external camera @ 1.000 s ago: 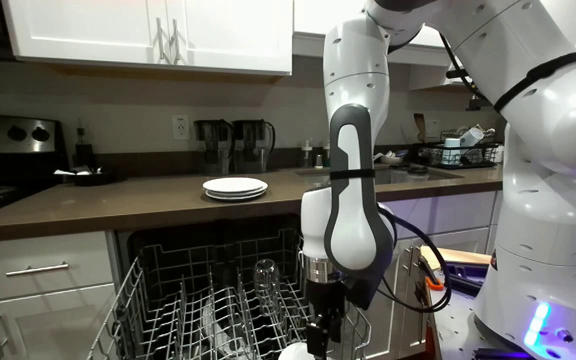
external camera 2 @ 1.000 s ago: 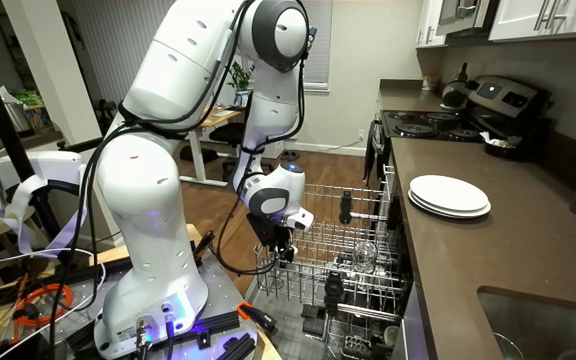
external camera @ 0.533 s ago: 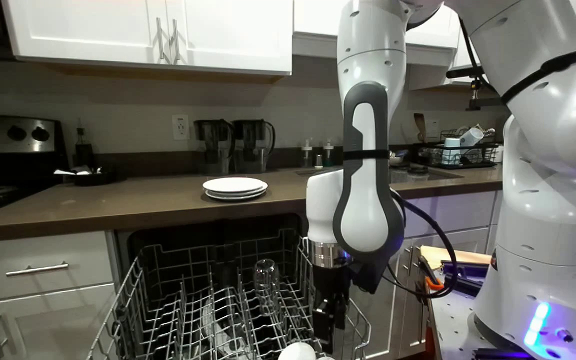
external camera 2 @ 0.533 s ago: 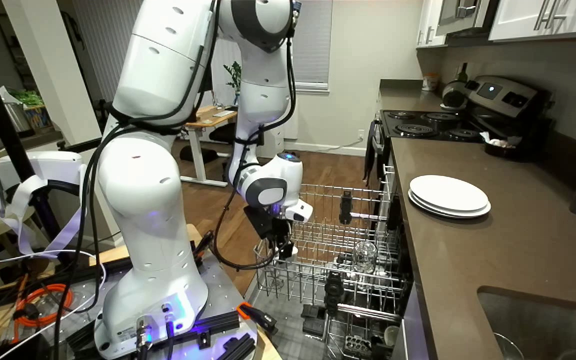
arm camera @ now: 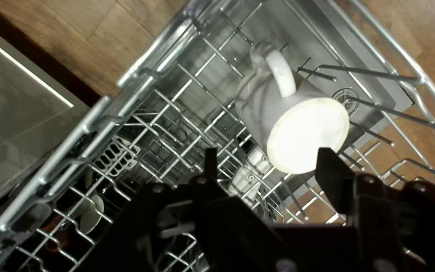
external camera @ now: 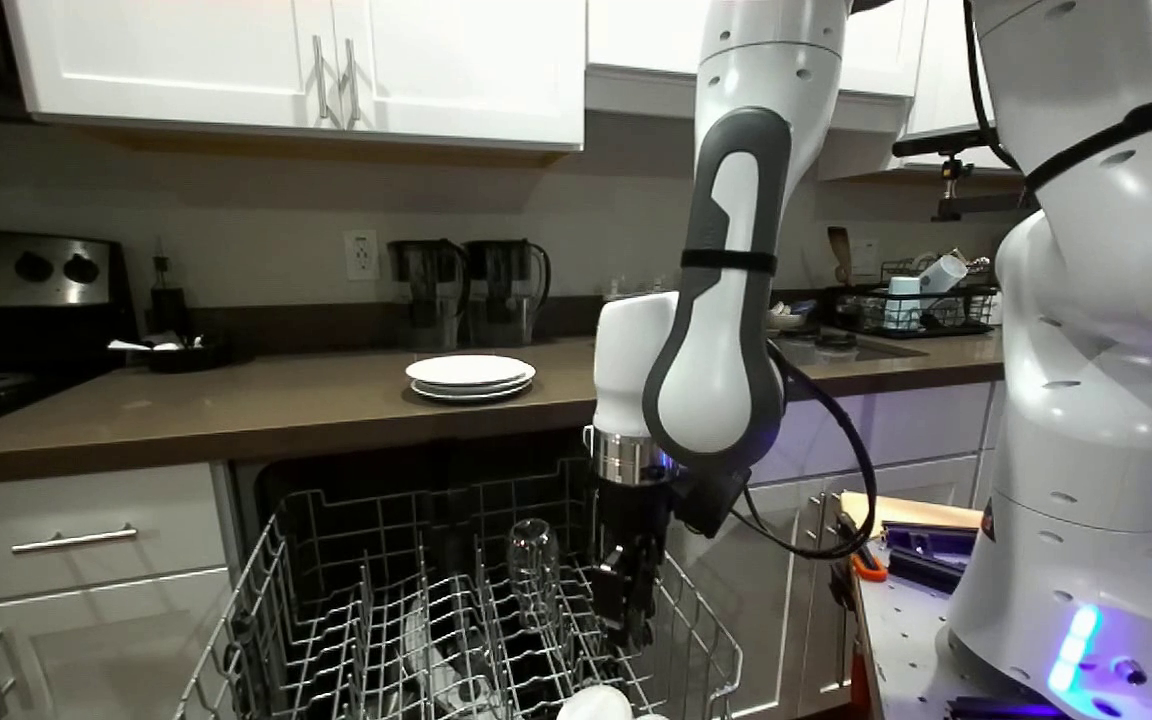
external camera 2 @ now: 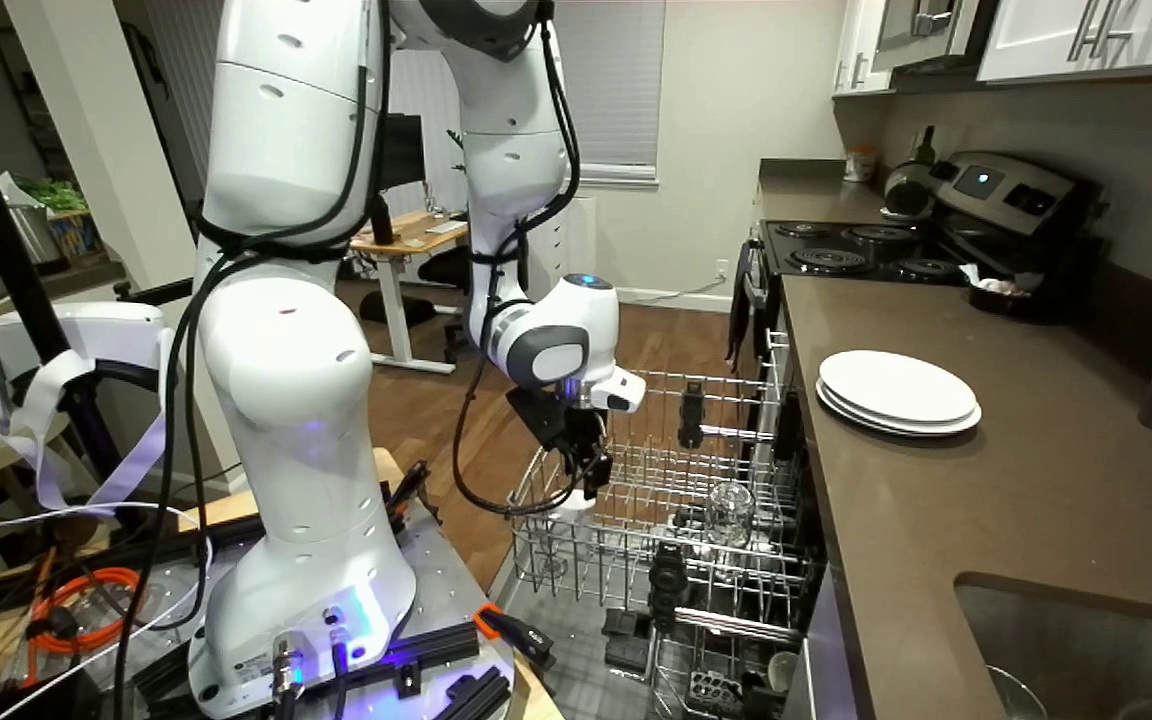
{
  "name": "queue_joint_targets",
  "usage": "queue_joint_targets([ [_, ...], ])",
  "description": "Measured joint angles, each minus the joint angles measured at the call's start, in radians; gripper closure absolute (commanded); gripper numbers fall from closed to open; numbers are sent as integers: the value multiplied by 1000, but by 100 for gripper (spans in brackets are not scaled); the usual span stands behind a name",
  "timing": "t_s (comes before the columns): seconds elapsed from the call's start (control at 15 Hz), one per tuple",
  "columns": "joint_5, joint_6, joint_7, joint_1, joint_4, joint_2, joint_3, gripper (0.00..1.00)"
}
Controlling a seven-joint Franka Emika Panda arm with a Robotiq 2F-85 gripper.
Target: Move the white cup in the dishwasher to the corner closest to you
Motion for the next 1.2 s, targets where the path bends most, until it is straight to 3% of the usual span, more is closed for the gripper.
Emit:
queue_joint_targets([
  [0.4,-55,-42,35,113,-4,-58,-120,30],
  [0.93,-130,-168,88,149,-5,-145,-156,26],
  [1.07,-143,-193,99,149,-6,-167,-154,23],
  [1.2,-156,-213,115,149,-5,-186,-151,5],
])
